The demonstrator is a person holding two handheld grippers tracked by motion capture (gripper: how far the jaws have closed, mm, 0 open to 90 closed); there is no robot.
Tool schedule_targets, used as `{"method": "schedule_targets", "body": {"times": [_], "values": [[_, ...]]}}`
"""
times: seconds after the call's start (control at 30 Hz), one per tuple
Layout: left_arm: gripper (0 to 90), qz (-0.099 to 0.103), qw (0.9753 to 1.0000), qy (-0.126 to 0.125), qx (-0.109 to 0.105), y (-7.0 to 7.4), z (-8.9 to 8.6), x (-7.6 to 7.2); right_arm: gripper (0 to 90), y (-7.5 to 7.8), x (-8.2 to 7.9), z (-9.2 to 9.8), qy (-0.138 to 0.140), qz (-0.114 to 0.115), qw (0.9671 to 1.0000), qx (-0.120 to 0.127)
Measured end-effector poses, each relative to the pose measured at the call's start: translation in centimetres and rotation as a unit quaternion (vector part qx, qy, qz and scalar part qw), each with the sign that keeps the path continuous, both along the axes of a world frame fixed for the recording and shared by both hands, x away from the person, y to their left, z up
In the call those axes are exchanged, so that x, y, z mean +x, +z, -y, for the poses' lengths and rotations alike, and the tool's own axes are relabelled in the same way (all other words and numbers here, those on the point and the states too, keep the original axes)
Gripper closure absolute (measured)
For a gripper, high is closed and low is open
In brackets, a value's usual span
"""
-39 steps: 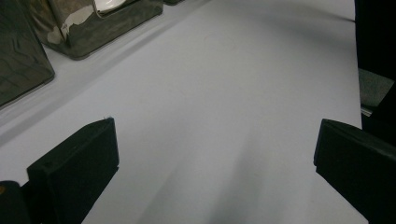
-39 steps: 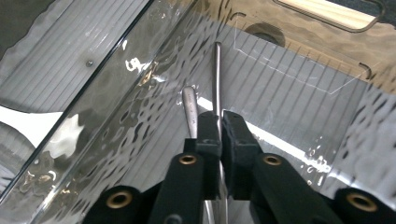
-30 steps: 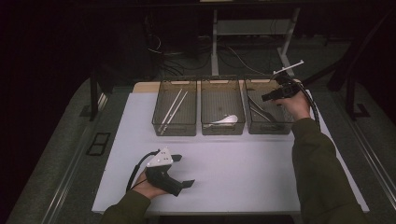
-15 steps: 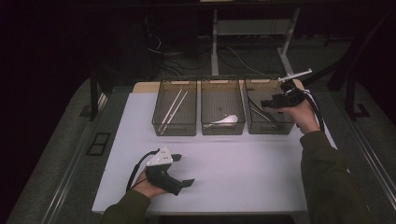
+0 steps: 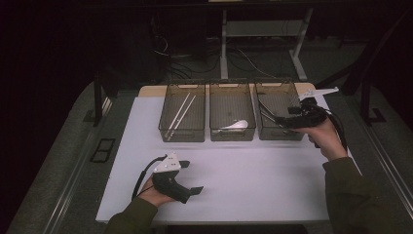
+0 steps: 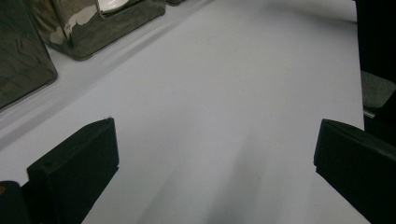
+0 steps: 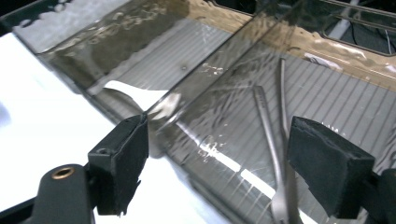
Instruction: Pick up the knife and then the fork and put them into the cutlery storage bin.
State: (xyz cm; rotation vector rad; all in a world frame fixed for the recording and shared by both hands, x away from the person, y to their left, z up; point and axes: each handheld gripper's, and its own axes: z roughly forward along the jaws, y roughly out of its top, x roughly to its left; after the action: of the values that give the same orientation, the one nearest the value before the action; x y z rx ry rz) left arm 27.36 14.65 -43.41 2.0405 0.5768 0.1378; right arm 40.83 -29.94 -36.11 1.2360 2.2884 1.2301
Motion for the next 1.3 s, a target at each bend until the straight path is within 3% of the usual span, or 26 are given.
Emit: {"method": "schedule_targets", "body": {"times": [0.3, 0.47, 0.67, 0.8, 1.1, 1.3], "values": [[0.0, -0.001, 1.0000, 0.001, 0.004, -0.1, -0.1, 0.0, 19.6, -0.3, -3.5, -0.5, 0.028, 0.027, 0.9992, 0.001], [0.0, -0.002, 1.0000, 0.003, 0.004, 0.0, -0.1, 0.0, 18.3, -0.8, -5.3, -0.4, 0.035, 0.031, 0.9989, 0.006], [0.0, -0.005, 1.0000, 0.004, 0.003, -0.1, -0.3, 0.0, 18.3, -1.4, -7.4, -0.2, 0.045, 0.035, 0.9980, 0.028], [0.0, -0.004, 1.0000, 0.003, 0.005, -0.1, -0.2, -0.1, 18.3, -2.0, -8.6, -0.5, 0.053, 0.042, 0.9974, 0.026], [0.0, -0.001, 1.0000, 0.002, 0.006, 0.0, -0.3, -0.2, 17.6, -4.0, -10.9, -0.8, 0.055, 0.058, 0.9965, 0.024], [0.0, 0.000, 1.0000, 0.002, 0.007, 0.1, -0.3, -0.3, 17.5, -5.4, -12.0, -0.3, 0.039, 0.053, 0.9975, 0.027]]}}
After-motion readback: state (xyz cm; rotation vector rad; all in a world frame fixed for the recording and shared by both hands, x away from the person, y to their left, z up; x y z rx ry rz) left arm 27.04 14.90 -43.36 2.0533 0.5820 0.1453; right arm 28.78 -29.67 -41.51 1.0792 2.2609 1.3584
